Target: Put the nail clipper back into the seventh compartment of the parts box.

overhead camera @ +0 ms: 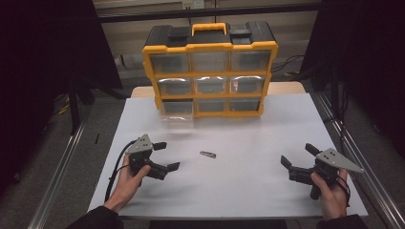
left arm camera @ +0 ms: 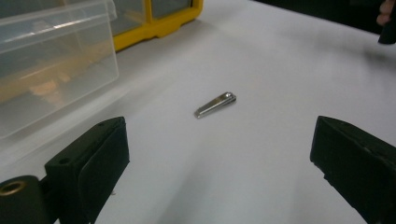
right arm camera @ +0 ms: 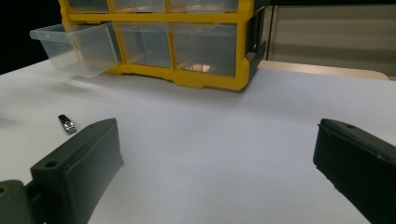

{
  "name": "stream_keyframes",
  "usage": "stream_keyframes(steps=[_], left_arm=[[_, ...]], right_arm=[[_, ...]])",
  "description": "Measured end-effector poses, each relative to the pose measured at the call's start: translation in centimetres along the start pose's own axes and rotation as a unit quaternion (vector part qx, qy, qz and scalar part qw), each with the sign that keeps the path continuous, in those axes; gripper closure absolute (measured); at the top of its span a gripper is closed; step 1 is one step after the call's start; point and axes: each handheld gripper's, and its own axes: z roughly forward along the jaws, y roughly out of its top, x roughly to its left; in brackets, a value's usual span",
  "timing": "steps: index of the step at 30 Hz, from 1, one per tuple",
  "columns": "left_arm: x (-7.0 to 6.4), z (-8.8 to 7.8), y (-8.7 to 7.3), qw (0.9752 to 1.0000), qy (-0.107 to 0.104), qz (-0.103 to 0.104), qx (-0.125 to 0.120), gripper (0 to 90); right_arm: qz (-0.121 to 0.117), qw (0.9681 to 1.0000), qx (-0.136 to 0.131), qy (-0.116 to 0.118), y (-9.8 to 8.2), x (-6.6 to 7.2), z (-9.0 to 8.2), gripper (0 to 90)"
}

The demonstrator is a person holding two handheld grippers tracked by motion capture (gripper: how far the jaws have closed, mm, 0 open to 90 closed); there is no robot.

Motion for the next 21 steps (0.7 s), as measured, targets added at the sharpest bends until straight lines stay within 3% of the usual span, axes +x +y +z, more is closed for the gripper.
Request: stream_keyframes(steps=[6,9,21], left_arm=[[-0.1,1.1,0.4,0.9995,-0.021,0.011,0.019,3.6],[-0.2,1.7,1.0,0.9989,-0.043,0.014,0.014,3.2],[-0.6,4.2,2.9,0.9957,-0.064,0.044,0.05,5.5]], right_arm=[[0.001,1.0,0.001,0.0,0.0,0.1,0.1,0.6],[0.0,1.0,0.001,0.0,0.0,0.1,0.2,0.6],[0.0,1.0,0.0,0.003,0.1,0.1,0.3,0.6]])
